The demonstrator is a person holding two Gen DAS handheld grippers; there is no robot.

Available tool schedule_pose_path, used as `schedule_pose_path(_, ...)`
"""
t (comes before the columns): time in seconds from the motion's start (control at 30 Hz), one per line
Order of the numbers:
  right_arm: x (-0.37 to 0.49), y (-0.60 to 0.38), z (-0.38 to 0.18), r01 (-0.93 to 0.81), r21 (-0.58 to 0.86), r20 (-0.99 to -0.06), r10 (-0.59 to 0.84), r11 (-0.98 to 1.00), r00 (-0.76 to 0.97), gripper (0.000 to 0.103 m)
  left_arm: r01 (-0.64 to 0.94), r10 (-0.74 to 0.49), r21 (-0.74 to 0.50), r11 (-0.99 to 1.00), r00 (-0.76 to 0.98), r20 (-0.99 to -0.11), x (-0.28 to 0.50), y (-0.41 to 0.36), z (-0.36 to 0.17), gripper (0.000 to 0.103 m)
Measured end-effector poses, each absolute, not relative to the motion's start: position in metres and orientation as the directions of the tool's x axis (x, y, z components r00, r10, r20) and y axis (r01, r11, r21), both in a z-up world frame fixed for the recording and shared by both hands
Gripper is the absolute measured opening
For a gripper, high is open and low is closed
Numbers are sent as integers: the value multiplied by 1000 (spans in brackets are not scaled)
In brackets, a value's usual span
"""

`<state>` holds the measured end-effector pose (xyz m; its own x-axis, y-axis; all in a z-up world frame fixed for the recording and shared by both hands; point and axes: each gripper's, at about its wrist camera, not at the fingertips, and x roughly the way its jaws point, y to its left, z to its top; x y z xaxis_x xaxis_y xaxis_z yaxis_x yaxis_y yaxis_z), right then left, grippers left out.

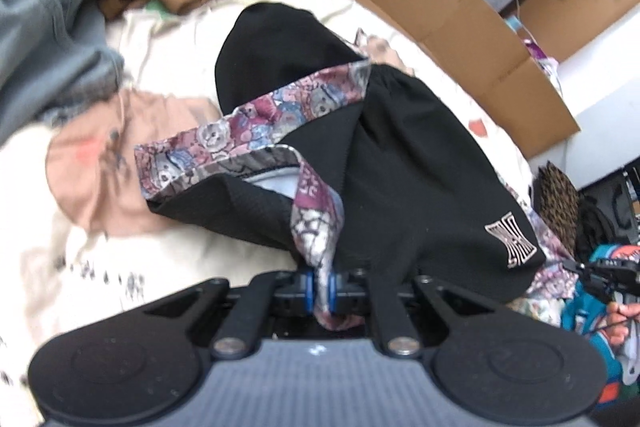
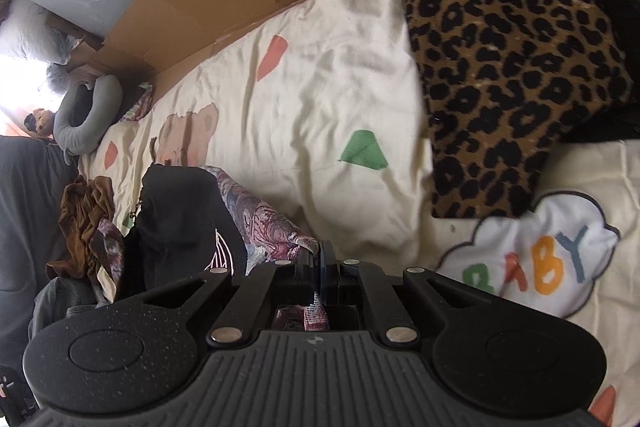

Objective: Fold clothes
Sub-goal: 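Hold the garment with both grippers and lay it flat on the sheet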

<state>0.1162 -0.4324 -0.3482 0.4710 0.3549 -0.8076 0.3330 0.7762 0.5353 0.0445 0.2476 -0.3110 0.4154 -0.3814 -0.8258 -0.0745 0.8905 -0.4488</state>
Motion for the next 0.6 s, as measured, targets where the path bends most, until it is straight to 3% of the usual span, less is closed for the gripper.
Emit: schedule_pose_path(0.6, 52, -451, -338, 422, 456, -872, 297, 784, 390, 0, -132, -424, -473, 871, 283, -860, -8, 233, -306, 7)
